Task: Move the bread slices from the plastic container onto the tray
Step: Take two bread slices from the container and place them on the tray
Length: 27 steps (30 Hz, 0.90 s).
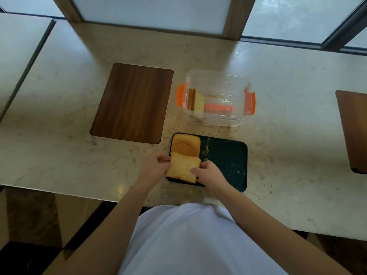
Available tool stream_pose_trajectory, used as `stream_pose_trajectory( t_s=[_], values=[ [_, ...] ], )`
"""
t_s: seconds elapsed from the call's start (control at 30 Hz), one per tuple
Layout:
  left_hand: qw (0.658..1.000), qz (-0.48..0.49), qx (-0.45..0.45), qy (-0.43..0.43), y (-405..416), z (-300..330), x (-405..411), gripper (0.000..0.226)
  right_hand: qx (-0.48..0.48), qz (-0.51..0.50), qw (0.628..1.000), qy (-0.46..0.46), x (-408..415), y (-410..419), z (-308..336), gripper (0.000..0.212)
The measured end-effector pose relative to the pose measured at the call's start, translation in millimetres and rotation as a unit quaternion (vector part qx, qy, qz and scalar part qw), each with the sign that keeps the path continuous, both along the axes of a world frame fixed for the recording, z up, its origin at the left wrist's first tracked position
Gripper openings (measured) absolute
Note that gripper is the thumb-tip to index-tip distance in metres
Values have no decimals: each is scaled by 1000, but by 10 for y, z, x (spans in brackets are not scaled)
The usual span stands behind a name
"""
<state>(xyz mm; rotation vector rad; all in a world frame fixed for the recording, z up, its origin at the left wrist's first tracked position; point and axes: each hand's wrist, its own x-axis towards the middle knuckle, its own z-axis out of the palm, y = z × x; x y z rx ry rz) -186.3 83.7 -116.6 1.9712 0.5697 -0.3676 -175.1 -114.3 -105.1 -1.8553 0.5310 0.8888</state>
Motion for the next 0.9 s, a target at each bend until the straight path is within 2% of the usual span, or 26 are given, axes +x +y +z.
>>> stream_pose_trajectory(
  t_s=[0.17, 0.3, 0.37, 0.47, 0.57, 0.67, 0.9],
  values=[
    [997, -64, 28, 16, 29, -22, -20, 33, -22, 35, 999, 2, -6, 24, -2, 44],
    [992, -111, 57, 7, 5, -16, -54, 39, -25, 35, 999, 7, -5, 28, 1, 25],
    [991, -118, 61, 7, 3, -12, -71, 38, -31, 37, 999, 8, -12, 27, 5, 30],
    [986, -155, 62, 7, 7, -9, -63, 16, -38, 42, 998, 9, -23, 35, 19, 42],
    [977, -197, 80, 32, 5, 13, 4, 27, -42, 49, 998, 10, -13, 49, 25, 48],
    [972, -207, 100, 50, -11, 26, 43, 24, -47, 65, 997, 15, 5, 50, 27, 44],
    [964, -222, 130, 62, -118, 120, 85, 32, -51, 81, 995, 5, 10, 54, 46, 45]
  ],
)
